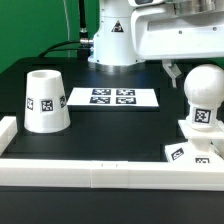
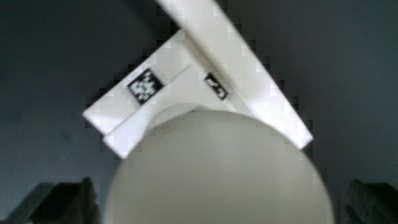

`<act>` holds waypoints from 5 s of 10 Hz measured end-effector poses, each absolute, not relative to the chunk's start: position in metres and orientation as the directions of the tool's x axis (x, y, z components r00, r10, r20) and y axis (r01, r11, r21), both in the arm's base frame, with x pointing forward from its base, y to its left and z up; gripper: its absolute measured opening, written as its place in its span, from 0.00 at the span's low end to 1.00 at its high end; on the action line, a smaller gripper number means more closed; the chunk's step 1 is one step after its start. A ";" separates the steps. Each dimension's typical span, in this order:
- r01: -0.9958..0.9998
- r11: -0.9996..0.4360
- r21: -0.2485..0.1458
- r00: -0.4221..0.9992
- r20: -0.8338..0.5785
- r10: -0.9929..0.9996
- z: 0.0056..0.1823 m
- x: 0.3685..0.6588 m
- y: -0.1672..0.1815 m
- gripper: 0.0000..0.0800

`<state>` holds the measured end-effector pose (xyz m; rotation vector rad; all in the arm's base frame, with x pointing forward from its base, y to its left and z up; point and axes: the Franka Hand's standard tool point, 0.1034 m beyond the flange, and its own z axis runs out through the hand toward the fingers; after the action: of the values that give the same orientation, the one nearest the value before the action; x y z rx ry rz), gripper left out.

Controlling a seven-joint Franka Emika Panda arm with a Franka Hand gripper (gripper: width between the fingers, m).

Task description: Assemble lamp

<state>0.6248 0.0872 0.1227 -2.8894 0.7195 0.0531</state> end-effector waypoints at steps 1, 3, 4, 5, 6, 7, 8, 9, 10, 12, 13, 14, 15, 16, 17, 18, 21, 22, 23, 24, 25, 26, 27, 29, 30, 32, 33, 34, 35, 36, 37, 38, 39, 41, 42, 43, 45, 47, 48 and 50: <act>-0.340 -0.933 -0.118 0.940 -0.048 -0.337 0.127 0.627 0.088 0.87; -0.114 -0.990 -0.081 0.993 -0.008 -0.114 0.129 0.628 0.096 0.87; -0.040 -0.996 -0.083 0.999 -0.002 -0.040 0.128 0.628 0.095 0.87; -0.003 -0.997 -0.083 1.000 0.001 -0.003 0.128 0.628 0.094 0.87; 0.076 -0.994 -0.082 0.997 0.007 0.076 0.128 0.628 0.094 0.87; 0.140 -0.987 -0.081 0.990 0.011 0.139 0.127 0.628 0.094 0.87; 0.220 -0.972 -0.080 0.976 0.018 0.219 0.127 0.628 0.093 0.87; 0.331 -0.941 -0.063 0.943 0.030 0.330 0.126 0.628 0.093 0.87; 0.458 -0.888 -0.028 0.888 0.050 0.457 0.124 0.629 0.095 0.87; 0.673 -0.740 0.026 0.737 0.062 0.673 0.120 0.630 0.093 0.87; 0.752 -0.658 0.040 0.656 0.055 0.752 0.120 0.630 0.092 0.87; 0.806 -0.589 0.054 0.588 0.045 0.808 0.121 0.631 0.092 0.87; 0.844 -0.533 0.063 0.532 0.035 0.846 0.121 0.631 0.092 0.87; 0.888 -0.455 0.067 0.455 0.025 0.890 0.121 0.631 0.091 0.87; 0.904 -0.421 0.069 0.421 0.018 0.907 0.119 0.631 0.091 0.87; 0.937 -0.342 0.072 0.342 0.008 0.940 0.118 0.631 0.090 0.87; 0.978 -0.195 0.071 0.196 -0.011 0.980 0.117 0.630 0.089 0.87; 0.979 -0.189 0.070 0.191 -0.013 0.982 0.116 0.630 0.089 0.87; 0.979 -0.193 0.070 0.194 -0.012 0.981 0.116 0.630 0.088 0.76; 0.979 -0.193 0.070 0.194 -0.012 0.981 0.116 0.630 0.088 0.72; 0.976 -0.205 0.070 0.207 -0.011 0.978 0.116 0.630 0.088 0.72; 0.972 -0.225 0.070 0.227 -0.010 0.974 0.116 0.630 0.088 0.72; 0.961 -0.269 0.067 0.270 -0.001 0.963 0.116 0.630 0.088 0.72; 0.880 -0.473 0.046 0.472 0.034 0.881 0.116 0.629 0.086 0.72; 0.821 -0.570 0.032 0.569 0.045 0.821 0.116 0.629 0.086 0.72; 0.743 -0.669 0.019 0.668 0.056 0.742 0.116 0.629 0.085 0.73; 0.703 -0.711 0.016 0.709 0.057 0.703 0.116 0.629 0.085 0.73; 0.639 -0.770 0.012 0.768 0.059 0.638 0.116 0.629 0.085 0.73; 0.590 -0.807 0.008 0.806 0.060 0.590 0.116 0.629 0.085 0.73; 0.549 -0.836 0.005 0.834 0.061 0.548 0.116 0.630 0.085 0.73; 0.473 -0.881 0.000 0.879 0.062 0.472 0.116 0.630 0.084 0.73; 0.403 -0.915 -0.009 0.913 0.066 0.402 0.116 0.629 0.083 0.73; 0.297 -0.955 -0.021 0.953 0.073 0.295 0.116 0.630 0.082 0.73; 0.109 -0.993 -0.041 0.992 0.076 0.105 0.116 0.631 0.082 0.73; -0.003 -0.999 -0.051 0.998 0.070 -0.006 0.116 0.631 0.081 0.73; -0.089 -0.994 -0.057 0.994 0.064 -0.093 0.116 0.630 0.082 0.73; -0.263 -0.963 -0.064 0.963 0.046 -0.266 0.113 0.628 0.084 0.73; -0.444 -0.893 -0.075 0.894 0.027 -0.447 0.113 0.627 0.084 0.73; -0.544 -0.835 -0.083 0.837 0.013 -0.547 0.113 0.627 0.084 0.73; -0.693 -0.715 -0.093 0.719 -0.021 -0.695 0.113 0.626 0.085 0.73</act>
Offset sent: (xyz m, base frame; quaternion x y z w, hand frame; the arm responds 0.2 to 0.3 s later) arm 0.0000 0.0000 0.0000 0.0000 0.0000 -0.1938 0.9810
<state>0.6258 0.0851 0.1125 -2.8244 1.1432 -0.0241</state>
